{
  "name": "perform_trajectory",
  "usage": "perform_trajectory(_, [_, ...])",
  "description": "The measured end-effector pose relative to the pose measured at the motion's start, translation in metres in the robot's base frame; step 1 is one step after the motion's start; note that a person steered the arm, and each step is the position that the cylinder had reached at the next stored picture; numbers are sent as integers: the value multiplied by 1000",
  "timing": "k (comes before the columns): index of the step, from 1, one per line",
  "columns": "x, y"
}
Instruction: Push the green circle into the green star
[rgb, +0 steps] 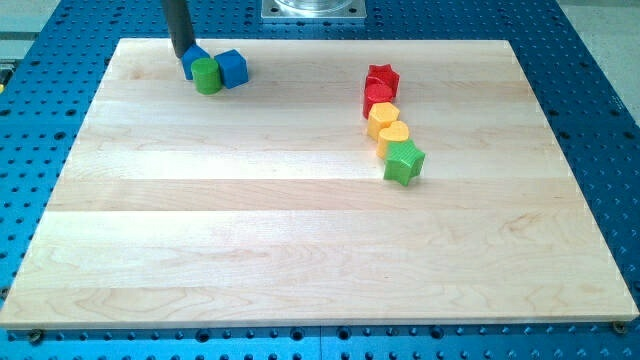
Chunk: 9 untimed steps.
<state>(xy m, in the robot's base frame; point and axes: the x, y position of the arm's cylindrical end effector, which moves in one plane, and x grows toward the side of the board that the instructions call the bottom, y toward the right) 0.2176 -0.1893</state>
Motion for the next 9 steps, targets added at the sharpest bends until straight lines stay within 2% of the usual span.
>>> perform_trajectory(1, [45, 5])
perform_trajectory(3, [116, 70])
perform_trajectory(4, [183, 82])
perform_trajectory(5, [204, 96])
perform_trajectory(6, [204, 72])
perform_trajectory(9, [207, 70])
